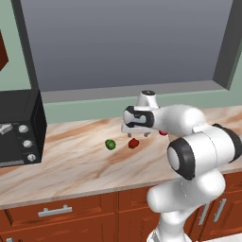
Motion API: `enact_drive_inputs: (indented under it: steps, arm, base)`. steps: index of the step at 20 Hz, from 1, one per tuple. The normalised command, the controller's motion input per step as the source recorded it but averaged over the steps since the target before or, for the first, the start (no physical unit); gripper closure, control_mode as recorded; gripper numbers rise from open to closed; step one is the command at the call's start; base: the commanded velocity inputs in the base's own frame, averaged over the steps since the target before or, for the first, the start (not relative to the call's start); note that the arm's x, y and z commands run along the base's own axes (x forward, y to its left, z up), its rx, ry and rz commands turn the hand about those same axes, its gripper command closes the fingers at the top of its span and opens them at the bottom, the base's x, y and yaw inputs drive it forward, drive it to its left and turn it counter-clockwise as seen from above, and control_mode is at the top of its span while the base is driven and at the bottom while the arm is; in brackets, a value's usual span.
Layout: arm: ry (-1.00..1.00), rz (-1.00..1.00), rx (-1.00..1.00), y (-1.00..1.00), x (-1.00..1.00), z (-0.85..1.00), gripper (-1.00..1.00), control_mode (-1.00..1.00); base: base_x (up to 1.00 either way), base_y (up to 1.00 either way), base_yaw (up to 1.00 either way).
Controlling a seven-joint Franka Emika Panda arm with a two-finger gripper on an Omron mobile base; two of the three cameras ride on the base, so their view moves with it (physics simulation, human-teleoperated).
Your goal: Place the avocado, onion, tomato, and bell pepper on the cutting board.
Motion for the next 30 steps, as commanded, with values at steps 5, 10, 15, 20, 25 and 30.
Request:
enact_drive_inputs:
  steps: [5, 10, 15, 20, 25, 30]
  arm:
    - [0.01, -0.05, 0.00, 0.00, 0.27, -0.18, -1.00, -1.00]
    - [0.04, -0.05, 0.00, 0.00, 0.33, -0.23, -1.00, -1.00]
    - [0.04, -0.05, 0.00, 0.00, 0.29, -0.22, -1.00, -1.00]
    - [0.00, -0.01, 0.00, 0.00, 0.03, -0.13, -1.00, -1.00]
    - [0.00, -0.01, 0.00, 0.00, 0.00, -0.18, -1.00, -1.00]
    - [0.00, -0.02, 0.00, 0.00, 0.00, -0.24, -1.00, -1.00]
  base:
    - [0.00, 0.00, 0.00]
    - [0.00, 0.00, 0.00]
    - [0.00, 0.00, 0.00]
    - [0.00, 0.00, 0.00]
    - [0.00, 0.00, 0.00]
    - [0.00, 0.00, 0.00]
